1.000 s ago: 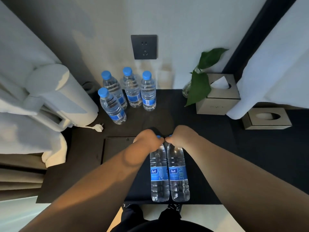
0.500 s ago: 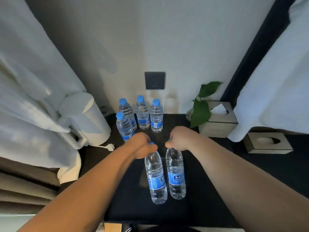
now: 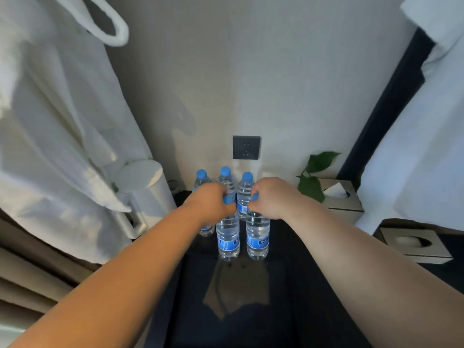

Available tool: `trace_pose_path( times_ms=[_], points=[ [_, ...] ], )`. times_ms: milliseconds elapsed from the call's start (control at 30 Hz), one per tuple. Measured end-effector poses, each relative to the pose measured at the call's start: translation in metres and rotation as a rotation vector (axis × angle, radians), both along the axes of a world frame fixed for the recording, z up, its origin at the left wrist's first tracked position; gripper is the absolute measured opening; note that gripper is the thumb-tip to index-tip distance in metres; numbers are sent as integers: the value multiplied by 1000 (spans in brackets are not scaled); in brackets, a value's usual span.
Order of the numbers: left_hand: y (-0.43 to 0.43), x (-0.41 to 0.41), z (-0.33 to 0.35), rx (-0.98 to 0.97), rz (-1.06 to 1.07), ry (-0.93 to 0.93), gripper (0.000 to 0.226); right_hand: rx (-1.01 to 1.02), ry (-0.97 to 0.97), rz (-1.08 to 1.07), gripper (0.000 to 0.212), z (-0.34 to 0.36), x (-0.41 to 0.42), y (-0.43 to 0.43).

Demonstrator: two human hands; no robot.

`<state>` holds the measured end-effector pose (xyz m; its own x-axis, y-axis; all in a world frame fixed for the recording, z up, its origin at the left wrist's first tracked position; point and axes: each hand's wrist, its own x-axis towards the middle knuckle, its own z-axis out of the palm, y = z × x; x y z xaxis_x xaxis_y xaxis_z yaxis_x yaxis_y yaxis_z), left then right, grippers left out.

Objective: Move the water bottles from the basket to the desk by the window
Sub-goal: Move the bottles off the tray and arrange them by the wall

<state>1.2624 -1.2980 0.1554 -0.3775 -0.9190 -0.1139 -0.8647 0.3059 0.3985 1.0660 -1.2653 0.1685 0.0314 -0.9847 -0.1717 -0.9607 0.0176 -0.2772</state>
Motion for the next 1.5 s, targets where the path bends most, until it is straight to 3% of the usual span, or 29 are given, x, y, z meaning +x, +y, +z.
trace_pose_path(
  times_ms=[200,333,433,633,967,1200,1500],
  points=[
    [-12,-4,0,-77,59,-108,20,-132,-29,-32,34,-16,11,-11],
    [-16,-11,-13,-40,76,-178,21,-66,-32,-31,27,-32,16,-18],
    [-16,-17,-24,-40,106,-188,28,-44,-31,-17,15,-45,18,-22],
    [-23,-18,-31,-64,141,-161,22,-98,-79,-41,15,-56,17,-24],
    [-19,-6,-40,-146,106,-112,35,-50,-76,-54,23,-64,15,-21],
    [-34,12,-19,-207,124,-81,47,-108,-55,-115,43,-46,14,-33],
    [-93,48,-7,-136,239,-23,33,-280,-158,-121,16,-29,27,-68]
  ],
)
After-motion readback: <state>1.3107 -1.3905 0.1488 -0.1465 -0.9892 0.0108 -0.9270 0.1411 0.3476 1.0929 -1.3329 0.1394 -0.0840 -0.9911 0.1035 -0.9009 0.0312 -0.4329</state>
